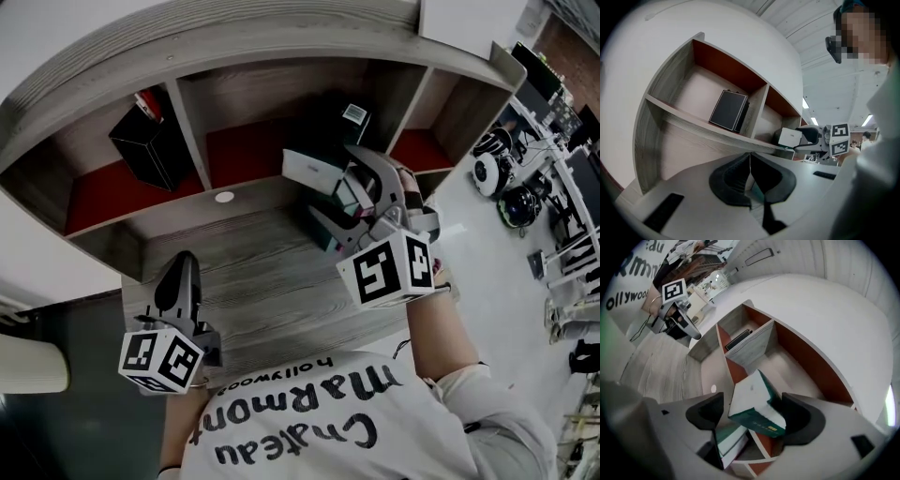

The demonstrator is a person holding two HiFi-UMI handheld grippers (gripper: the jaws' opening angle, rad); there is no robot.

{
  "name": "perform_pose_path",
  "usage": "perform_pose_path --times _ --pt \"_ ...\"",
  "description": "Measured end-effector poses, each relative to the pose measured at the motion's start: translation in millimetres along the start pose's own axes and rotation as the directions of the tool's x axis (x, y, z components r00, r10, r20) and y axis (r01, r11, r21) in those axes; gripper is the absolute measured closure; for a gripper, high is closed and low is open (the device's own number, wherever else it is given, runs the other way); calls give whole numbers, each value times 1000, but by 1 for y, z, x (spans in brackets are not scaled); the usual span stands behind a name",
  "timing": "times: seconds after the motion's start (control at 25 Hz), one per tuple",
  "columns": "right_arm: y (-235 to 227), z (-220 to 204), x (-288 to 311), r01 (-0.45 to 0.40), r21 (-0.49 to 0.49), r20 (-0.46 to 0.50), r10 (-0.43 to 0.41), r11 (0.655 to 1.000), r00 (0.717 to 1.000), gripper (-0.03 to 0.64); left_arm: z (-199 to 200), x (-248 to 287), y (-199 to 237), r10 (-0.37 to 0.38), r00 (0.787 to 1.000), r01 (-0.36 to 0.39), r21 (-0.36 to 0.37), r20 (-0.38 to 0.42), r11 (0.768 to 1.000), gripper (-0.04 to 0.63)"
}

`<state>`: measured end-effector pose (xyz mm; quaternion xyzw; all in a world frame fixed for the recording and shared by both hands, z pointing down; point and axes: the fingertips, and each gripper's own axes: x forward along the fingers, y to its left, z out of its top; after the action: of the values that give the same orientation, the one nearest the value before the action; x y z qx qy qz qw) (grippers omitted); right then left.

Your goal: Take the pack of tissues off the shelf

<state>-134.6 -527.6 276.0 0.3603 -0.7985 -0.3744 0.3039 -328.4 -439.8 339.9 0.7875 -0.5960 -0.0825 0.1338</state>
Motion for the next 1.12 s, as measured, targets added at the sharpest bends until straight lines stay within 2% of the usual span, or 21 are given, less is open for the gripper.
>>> perform_pose_path --times 0.16,0.32,0.48,0.8,1.12 --pt "2 -6 4 44 -110 -39 -49 993 998 221 -1 2 0 -2 1000 2 -2 -1 1000 577" --pt "4 -9 7 82 -167 -49 -91 983 995 236 -2 1 3 0 1000 0 8 3 1000 577" --pt "6 -11 8 99 -184 -52 -110 978 993 236 -3 -1 5 8 1000 -8 -13 -2 1000 577" --pt "6 -13 10 150 -202 -61 -165 968 984 255 -5 -5 8 21 1000 -21 -7 -10 1000 577" --pt "4 -13 9 158 -226 -73 -178 961 981 275 -5 -12 6 21 1000 -21 -14 0 1000 577"
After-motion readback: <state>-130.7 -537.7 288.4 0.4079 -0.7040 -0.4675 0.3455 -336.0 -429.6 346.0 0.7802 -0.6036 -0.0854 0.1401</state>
